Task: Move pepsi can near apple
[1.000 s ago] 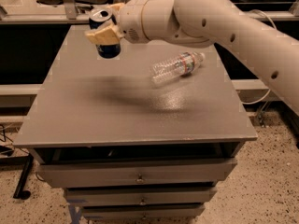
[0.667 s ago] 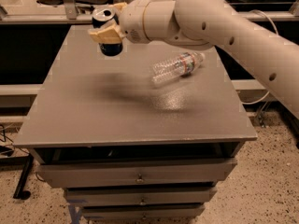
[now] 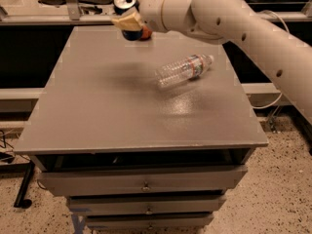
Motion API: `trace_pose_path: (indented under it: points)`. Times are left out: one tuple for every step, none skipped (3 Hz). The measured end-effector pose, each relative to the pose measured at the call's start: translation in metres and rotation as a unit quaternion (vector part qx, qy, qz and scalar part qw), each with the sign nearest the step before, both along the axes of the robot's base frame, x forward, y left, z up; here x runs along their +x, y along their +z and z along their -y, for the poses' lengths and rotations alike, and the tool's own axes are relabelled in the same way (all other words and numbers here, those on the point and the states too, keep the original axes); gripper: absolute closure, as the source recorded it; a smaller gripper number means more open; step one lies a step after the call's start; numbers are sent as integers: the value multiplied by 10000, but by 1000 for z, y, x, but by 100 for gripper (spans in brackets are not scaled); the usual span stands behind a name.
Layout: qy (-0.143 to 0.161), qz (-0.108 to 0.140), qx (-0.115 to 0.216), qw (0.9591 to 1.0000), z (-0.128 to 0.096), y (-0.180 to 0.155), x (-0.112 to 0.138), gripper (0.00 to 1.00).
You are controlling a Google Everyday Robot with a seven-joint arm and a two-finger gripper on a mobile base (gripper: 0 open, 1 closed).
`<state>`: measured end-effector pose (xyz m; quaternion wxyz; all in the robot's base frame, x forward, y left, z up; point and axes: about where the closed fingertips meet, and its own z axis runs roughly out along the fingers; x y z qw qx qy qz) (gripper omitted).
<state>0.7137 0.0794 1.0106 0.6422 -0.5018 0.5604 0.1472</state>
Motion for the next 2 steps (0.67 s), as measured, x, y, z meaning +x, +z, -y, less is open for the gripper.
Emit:
trace_pose_path:
  points:
    - [-220, 212, -240, 9992, 27, 12, 30, 100]
    - [-416, 222, -397, 9981, 55, 11, 59, 100]
